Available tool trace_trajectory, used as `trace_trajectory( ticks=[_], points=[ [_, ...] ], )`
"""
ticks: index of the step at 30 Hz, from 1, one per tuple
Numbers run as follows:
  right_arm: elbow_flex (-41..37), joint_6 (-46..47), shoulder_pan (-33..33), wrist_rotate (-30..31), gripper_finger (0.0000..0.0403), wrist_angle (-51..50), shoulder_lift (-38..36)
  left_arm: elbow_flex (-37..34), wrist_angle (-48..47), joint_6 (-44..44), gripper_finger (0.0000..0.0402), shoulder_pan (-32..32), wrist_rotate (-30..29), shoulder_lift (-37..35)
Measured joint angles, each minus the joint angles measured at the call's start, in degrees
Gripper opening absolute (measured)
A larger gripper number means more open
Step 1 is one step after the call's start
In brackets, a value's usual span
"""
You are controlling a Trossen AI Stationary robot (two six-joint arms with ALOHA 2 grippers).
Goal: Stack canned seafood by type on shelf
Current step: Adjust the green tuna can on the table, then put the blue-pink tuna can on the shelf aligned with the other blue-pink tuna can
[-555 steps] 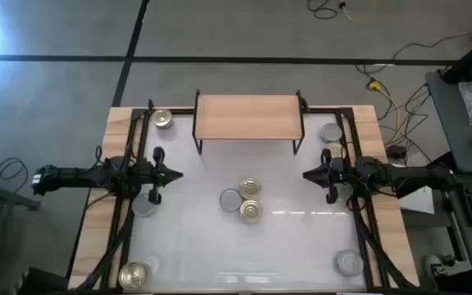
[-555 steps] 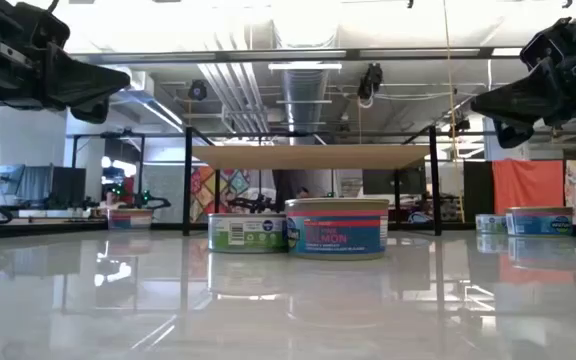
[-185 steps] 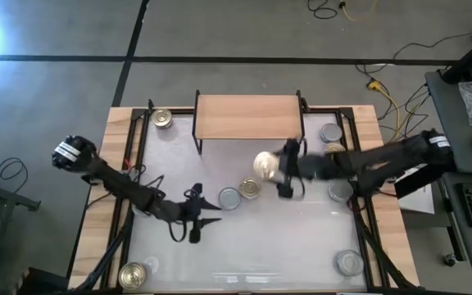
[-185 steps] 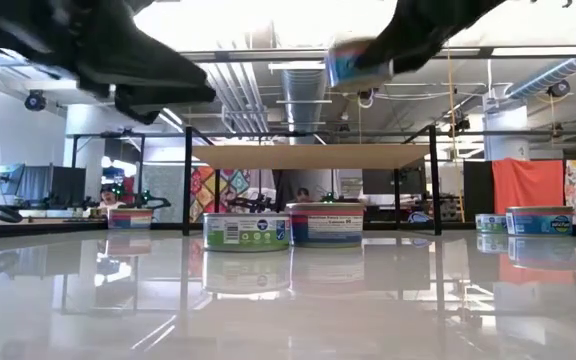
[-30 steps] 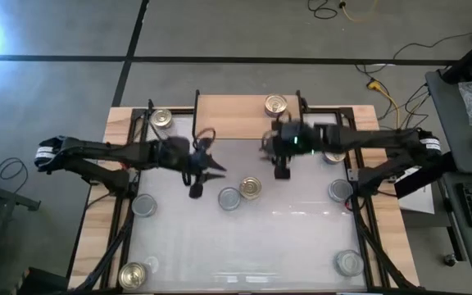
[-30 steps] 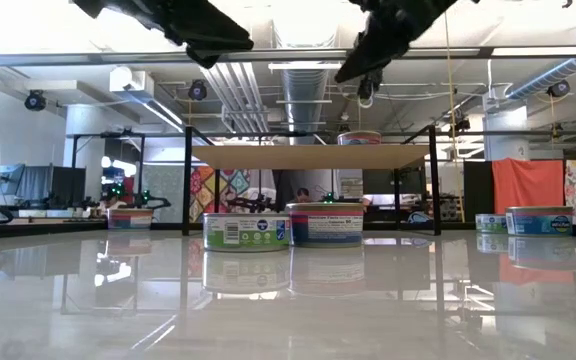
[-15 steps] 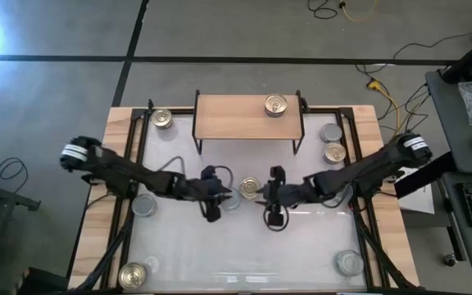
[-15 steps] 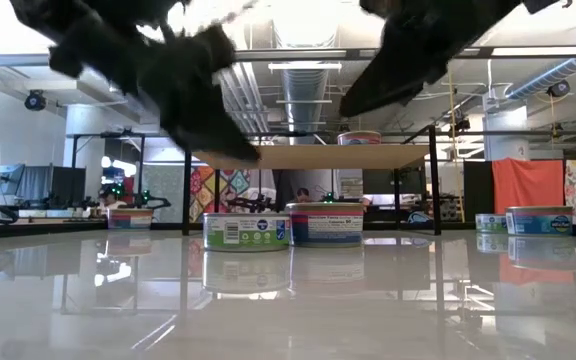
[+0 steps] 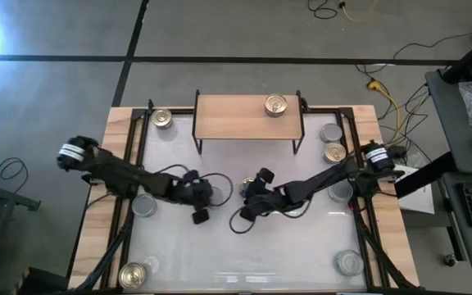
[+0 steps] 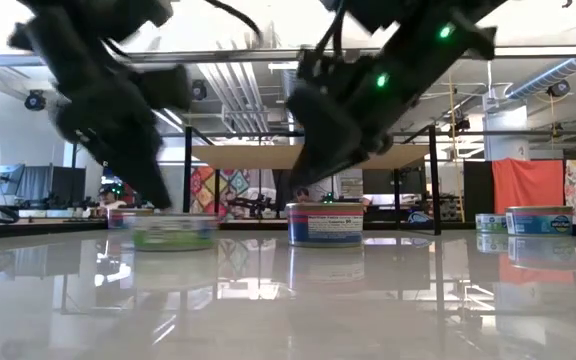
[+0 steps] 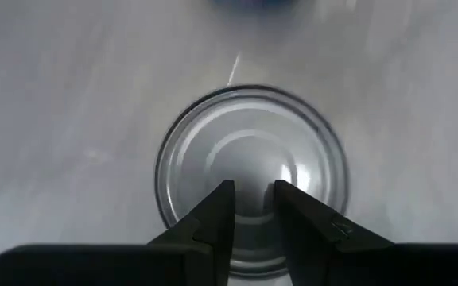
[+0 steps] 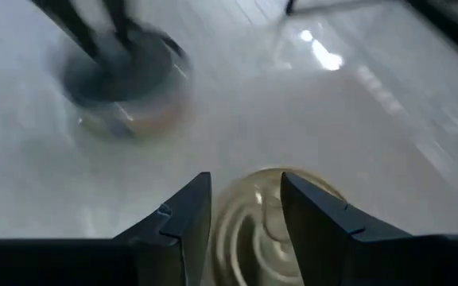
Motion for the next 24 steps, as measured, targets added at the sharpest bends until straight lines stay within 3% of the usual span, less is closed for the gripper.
trace_trajectory(
  ticks=[5, 10, 14, 17, 24],
  points=[
    [3.13, 0.86, -2.0, -0.97, 0.0149, -2.63, 3.48, -0.41, -8.84, -8.4, 0.0075, -5.11, -7.73, -10.19],
    [3.84, -0.07, -1.56, -10.03, 0.0152, -2.19, 4.2, -2.45, 1.96, -9.64, 0.0075, -11.53, -13.27, -13.42],
    [3.82, -1.58, 1.97, -20.13, 0.0146, -2.93, 2.62, -3.7, 12.8, -7.17, 0.0075, -13.77, -14.47, -10.13],
    [3.58, -1.76, 4.93, -23.54, 0.0144, -5.65, 0.36, -3.76, 18.49, -5.33, 0.0075, -13.71, -14.57, -6.11],
    [3.2, -0.52, 12.91, -21.43, 0.0159, -12.57, -7.44, 1.91, 22.29, -0.19, 0.0075, -13.06, -14.33, 5.15]
  ],
)
